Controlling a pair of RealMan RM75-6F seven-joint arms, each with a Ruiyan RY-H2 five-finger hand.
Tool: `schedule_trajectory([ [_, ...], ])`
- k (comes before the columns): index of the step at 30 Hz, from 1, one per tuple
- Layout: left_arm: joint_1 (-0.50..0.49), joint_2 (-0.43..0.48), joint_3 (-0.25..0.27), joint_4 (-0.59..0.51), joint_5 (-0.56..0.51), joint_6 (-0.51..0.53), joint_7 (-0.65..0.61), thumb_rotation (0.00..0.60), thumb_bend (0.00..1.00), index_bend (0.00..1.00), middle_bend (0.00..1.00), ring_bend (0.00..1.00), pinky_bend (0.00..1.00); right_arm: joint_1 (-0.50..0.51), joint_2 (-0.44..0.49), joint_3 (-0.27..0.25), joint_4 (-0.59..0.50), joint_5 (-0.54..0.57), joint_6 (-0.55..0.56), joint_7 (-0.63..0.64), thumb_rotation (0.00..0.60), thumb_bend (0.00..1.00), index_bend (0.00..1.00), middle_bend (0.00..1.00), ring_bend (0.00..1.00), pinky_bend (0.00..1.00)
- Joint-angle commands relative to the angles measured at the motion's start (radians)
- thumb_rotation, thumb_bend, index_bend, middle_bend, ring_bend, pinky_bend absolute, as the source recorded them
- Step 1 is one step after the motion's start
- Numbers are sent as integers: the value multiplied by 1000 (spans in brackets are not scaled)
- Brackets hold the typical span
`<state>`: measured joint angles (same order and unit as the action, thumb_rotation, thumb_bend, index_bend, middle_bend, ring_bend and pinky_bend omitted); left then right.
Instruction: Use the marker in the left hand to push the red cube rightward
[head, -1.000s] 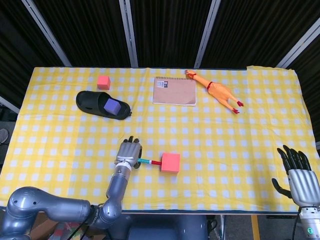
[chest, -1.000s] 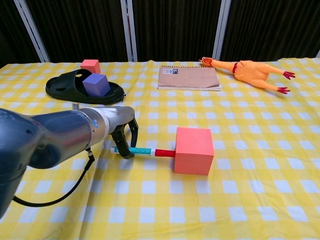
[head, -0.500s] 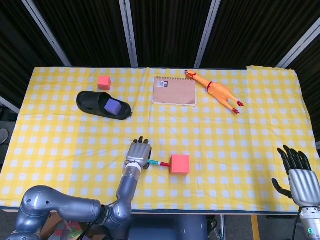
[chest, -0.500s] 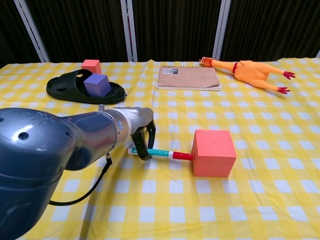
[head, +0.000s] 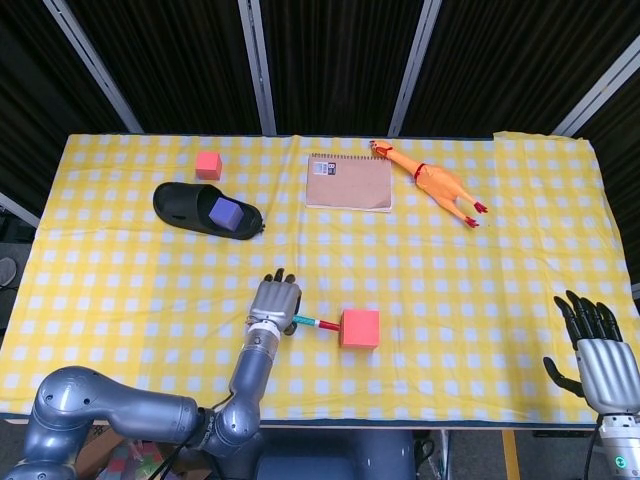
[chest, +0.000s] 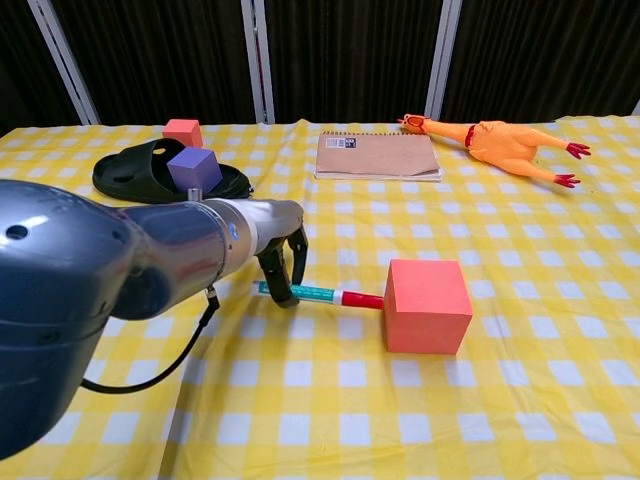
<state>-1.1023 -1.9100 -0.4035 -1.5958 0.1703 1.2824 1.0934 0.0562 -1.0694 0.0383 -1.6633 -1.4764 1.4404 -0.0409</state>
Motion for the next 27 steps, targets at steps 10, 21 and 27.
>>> schedule_trajectory([
  [10, -77, -75, -42, 95, -31, -16, 33, 600, 522, 616, 132, 23, 136, -1, 3, 0, -1, 1, -1, 9, 600, 378, 0, 0, 0, 0],
  [21, -188, -149, -120, 198, -89, -30, 111, 600, 530, 618, 131, 23, 136, -1, 7, 0, -3, 2, -2, 14, 600, 378, 0, 0, 0, 0],
  [27, -235, -173, -152, 228, -118, -40, 148, 600, 530, 617, 130, 23, 136, -3, 9, -1, -2, 4, -3, 18, 600, 378, 0, 0, 0, 0],
])
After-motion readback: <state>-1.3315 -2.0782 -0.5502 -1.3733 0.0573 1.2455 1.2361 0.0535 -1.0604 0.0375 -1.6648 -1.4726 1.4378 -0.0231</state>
